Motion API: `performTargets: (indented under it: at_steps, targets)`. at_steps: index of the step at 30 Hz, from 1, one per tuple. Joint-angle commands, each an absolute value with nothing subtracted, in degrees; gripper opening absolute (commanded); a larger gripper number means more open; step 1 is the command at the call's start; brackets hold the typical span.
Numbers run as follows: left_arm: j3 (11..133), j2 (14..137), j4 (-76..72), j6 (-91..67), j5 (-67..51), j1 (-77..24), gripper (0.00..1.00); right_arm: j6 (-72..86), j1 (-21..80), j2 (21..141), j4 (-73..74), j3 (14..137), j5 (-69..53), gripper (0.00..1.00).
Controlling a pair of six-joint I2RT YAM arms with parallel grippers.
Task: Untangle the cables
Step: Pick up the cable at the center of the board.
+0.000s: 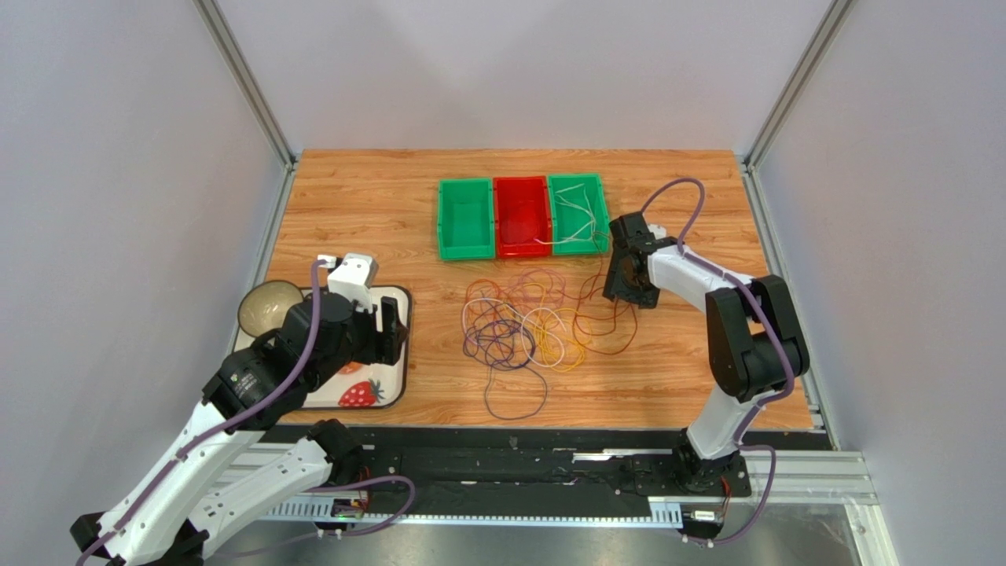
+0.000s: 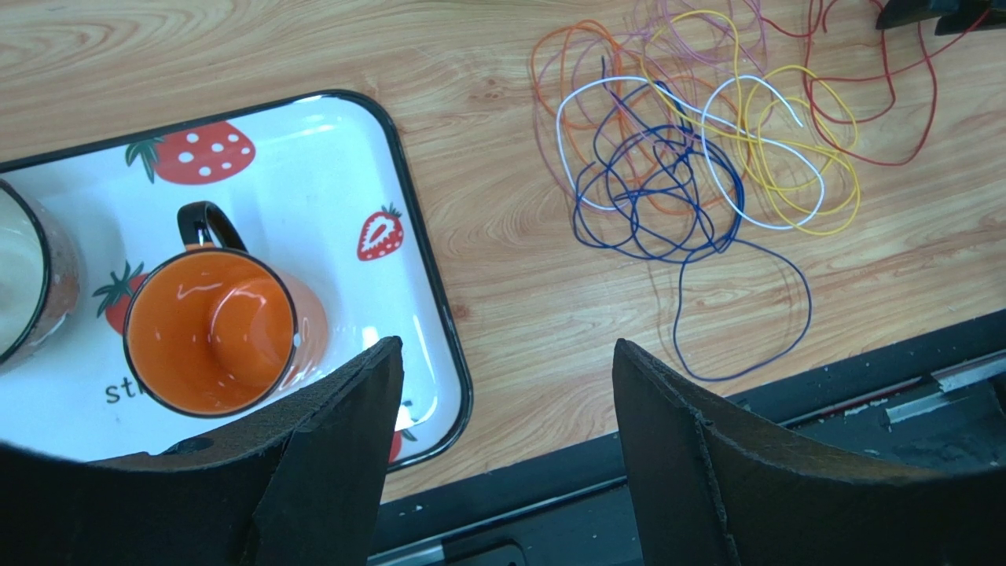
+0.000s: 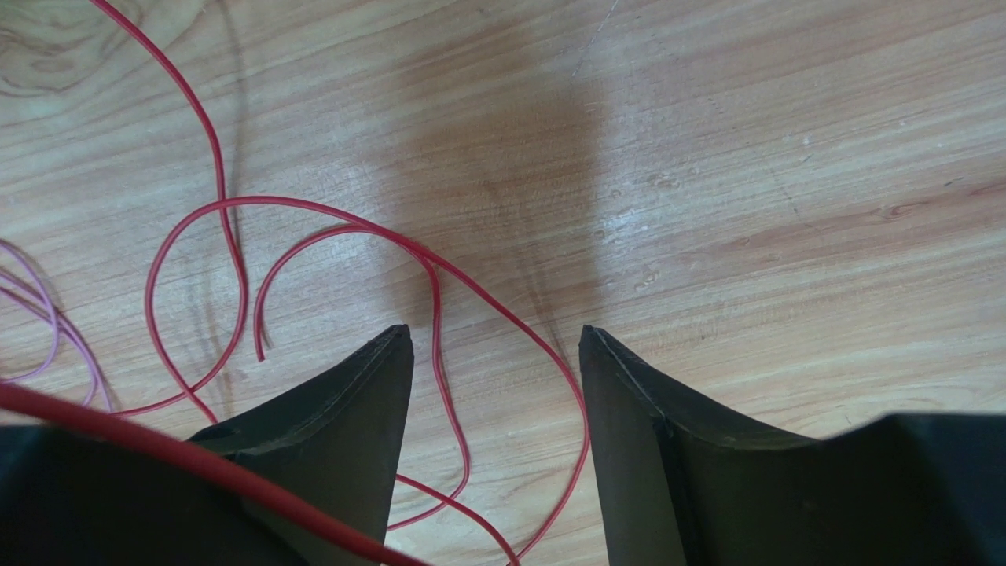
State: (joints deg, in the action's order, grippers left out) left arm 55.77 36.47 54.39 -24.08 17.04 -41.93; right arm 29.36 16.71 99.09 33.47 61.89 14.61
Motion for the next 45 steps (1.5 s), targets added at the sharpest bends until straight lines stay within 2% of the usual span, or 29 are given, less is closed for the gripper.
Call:
performTargets:
  at_steps: [1, 5, 8, 10, 11, 13, 14, 17, 24, 28, 33, 45]
  targets:
    - [55.6, 36.0, 53.0, -23.6, 17.0, -42.1, 0.74, 28.1, 16.8, 100.7, 31.7, 64.2, 14.4, 0.57]
    - [55.6, 36.0, 53.0, -23.7, 17.1, -42.1, 0.74, 28.1, 17.1, 102.4, 31.3, 64.8, 12.7, 0.51]
    - [55.6, 36.0, 53.1, -23.6, 17.2, -42.1, 0.74, 28.1, 17.2, 104.0, 31.4, 64.9, 11.1, 0.42]
    - [55.6, 35.9, 53.1, -23.6, 17.2, -42.1, 0.74, 28.3, 17.3, 104.8, 31.3, 64.7, 10.6, 0.32]
    - [55.6, 35.9, 53.1, -23.6, 17.2, -42.2, 0.74, 28.2, 17.5, 104.9, 31.3, 64.7, 10.3, 0.24]
    - [55.5, 35.8, 53.1, -23.6, 17.4, -42.1, 0.74, 28.1, 17.8, 105.3, 31.4, 64.7, 9.9, 0.18]
    - [55.6, 35.8, 53.1, -23.6, 17.3, -42.1, 0.74, 28.1, 17.8, 105.4, 31.5, 64.8, 9.7, 0.1]
    - [55.6, 35.7, 53.1, -23.6, 17.3, -42.1, 0.74, 27.8, 18.4, 106.0, 31.8, 65.1, 9.2, 0.0]
    - [55.6, 35.2, 53.0, -23.6, 17.3, -42.2, 0.74, 27.6, 19.2, 103.6, 31.6, 64.3, 8.6, 0.0]
    - [55.5, 35.2, 52.9, -23.6, 17.2, -42.1, 0.74, 28.2, 20.0, 97.8, 31.4, 63.0, 7.5, 0.0]
    - [55.6, 35.4, 53.0, -23.6, 17.1, -42.1, 0.74, 29.2, 24.1, 92.2, 34.6, 66.2, 8.5, 0.0]
    - [55.6, 34.9, 53.0, -23.6, 17.3, -42.1, 0.74, 29.1, 26.3, 83.6, 40.5, 75.1, 9.1, 0.0]
